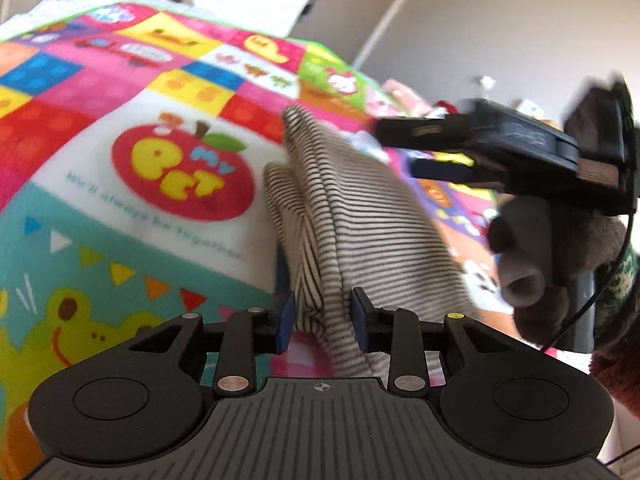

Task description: Fold clothes

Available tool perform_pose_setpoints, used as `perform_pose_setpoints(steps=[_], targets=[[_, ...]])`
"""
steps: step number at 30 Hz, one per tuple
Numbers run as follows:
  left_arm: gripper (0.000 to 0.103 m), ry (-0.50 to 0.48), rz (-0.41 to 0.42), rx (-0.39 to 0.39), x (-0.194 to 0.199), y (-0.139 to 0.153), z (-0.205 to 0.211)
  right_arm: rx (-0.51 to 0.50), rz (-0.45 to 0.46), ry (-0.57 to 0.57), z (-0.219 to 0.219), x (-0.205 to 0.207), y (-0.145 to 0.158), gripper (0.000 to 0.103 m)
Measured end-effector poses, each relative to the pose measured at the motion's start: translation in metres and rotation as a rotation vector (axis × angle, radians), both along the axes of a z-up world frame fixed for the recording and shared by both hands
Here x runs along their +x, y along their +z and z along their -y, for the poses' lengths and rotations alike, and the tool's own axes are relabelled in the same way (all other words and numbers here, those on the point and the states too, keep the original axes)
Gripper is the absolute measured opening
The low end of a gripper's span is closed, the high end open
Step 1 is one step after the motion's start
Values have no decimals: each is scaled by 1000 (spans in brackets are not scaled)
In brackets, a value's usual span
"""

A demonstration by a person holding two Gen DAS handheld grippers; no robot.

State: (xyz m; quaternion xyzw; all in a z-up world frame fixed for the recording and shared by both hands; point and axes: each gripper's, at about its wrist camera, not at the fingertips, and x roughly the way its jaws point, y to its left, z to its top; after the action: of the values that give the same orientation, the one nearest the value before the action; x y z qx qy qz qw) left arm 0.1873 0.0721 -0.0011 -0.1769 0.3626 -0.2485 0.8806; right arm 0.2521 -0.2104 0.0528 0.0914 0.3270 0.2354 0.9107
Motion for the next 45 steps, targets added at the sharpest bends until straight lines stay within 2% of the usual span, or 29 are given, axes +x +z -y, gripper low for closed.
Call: perform_pose_setpoints(steps=[2, 4, 6, 7, 9, 12, 14, 17, 18, 19, 20, 22, 25, 26, 27, 28, 29, 30, 32, 35, 39, 45], targets=[[32, -12, 61, -37, 0, 19, -4, -29, 8, -41, 27, -19, -5, 103], [32, -34, 118, -59, 12, 39, 2, -110, 1, -52, 38, -34, -20, 103], [36, -61, 165, -65, 31, 57, 15, -158, -10, -55, 40, -45, -35, 103], [41, -66, 166, -57, 44, 58, 22, -182, -16, -56, 41, -51, -43, 103], [41, -72, 156, -35, 74, 58, 38, -148, -24, -72, 44, -57, -50, 103], [33, -4, 24, 61, 117, 26, 47, -100, -38, -94, 52, -62, -53, 103], [31, 19, -57, 90, 129, -1, 46, -80, -59, -84, 58, -66, -55, 103], [29, 45, -61, 22, 123, 3, 34, -70, -85, -65, 64, -67, -57, 103], [32, 47, -55, 14, 113, 8, 30, -70, -90, -61, 66, -67, -58, 103], [44, 48, -47, 10, 101, 14, 26, -68, -89, -59, 67, -67, -57, 103], [63, 49, -39, 6, 89, 20, 23, -56, -87, -58, 69, -68, -57, 103], [74, 50, -23, -2, 65, 32, 15, -21, -86, -57, 73, -70, -55, 103], [74, 12, -64, 27, 47, 17, 19, 75, -124, -64, 77, -69, -60, 103], [71, -1, -80, 37, 41, 11, 21, 109, -141, -68, 77, -68, -63, 102], [68, -14, -95, 48, 35, 4, 22, 138, -156, -72, 76, -67, -68, 98], [57, -28, -110, 58, 30, -2, 24, 158, -169, -69, 74, -66, -72, 93], [48, -41, -125, 69, 24, -8, 26, 163, -180, -56, 71, -65, -77, 80], [46, -39, -129, 62, 24, -14, 24, 157, -179, -37, 66, -64, -80, 69], [43, -32, -127, 34, 32, -22, 20, 128, -142, 3, 54, -59, -81, 62], [42, -33, -70, 62, 55, -25, 18, 89, -89, 5, 40, -37, -84, 62], [42, -4, -9, 65, 104, -28, 13, 92, -62, -21, 33, 20, -85, 62], [43, -11, 69, 176, 179, -20, 25, -2, -6, -34, 14, 103, -79, 62]])
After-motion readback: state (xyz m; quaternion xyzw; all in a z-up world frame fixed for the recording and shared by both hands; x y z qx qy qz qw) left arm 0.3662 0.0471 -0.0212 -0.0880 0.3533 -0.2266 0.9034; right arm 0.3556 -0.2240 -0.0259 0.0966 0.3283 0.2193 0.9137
